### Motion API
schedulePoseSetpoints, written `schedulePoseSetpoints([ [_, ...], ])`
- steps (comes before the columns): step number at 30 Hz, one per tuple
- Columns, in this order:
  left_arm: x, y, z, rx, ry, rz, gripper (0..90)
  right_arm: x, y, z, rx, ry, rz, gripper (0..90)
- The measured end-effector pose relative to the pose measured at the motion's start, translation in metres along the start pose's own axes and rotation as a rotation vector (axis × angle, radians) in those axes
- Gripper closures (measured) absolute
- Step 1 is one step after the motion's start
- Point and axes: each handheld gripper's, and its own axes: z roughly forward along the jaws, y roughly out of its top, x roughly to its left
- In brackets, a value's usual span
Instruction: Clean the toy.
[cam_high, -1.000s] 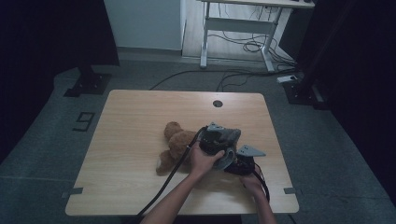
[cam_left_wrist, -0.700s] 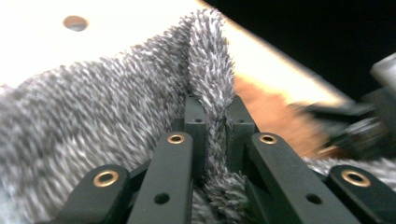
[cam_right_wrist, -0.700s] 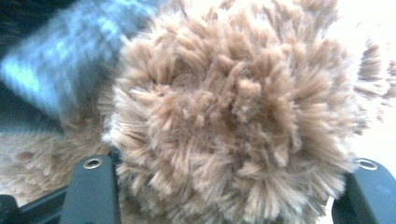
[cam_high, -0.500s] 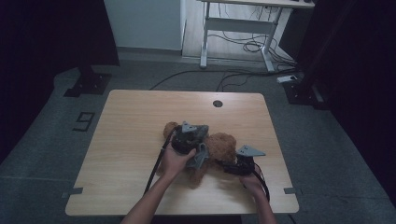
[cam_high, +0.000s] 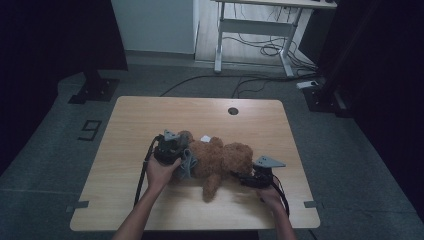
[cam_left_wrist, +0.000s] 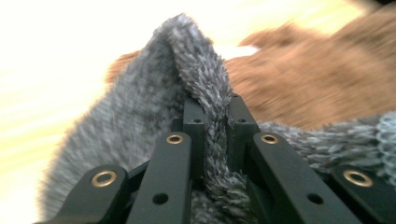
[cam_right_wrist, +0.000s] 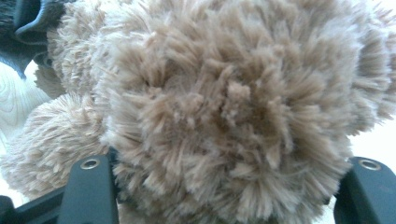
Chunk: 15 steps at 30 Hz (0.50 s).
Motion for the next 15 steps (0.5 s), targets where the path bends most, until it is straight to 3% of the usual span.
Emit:
schedulePoseSetpoints([
  [1, 0.003, -0.004, 0.004, 0.021, 0.005, -0.006, 82.0, 0.000, 0.000, 0.000, 0.001, 0.000, 0.000, 33.2],
  [4, 0.015, -0.022, 0.016, 0.067, -0.049, -0.085, 82.1, -0.001, 0.000, 0.000, 0.002, 0.000, 0.000, 33.2],
  [7, 0.020, -0.033, 0.021, 0.057, -0.111, -0.147, 82.1, -0.002, 0.000, 0.000, 0.000, 0.002, 0.002, 33.2],
  [10, 0.020, -0.027, 0.016, 0.047, -0.125, -0.151, 82.0, -0.002, -0.001, 0.000, -0.001, 0.002, 0.008, 33.2],
  [12, 0.016, -0.017, 0.005, 0.001, -0.146, -0.162, 81.9, -0.002, -0.001, 0.000, -0.002, 0.002, 0.014, 33.1],
  [15, 0.002, 0.009, -0.019, -0.077, -0.155, -0.101, 81.7, -0.004, -0.002, -0.001, 0.000, 0.006, 0.025, 33.1],
])
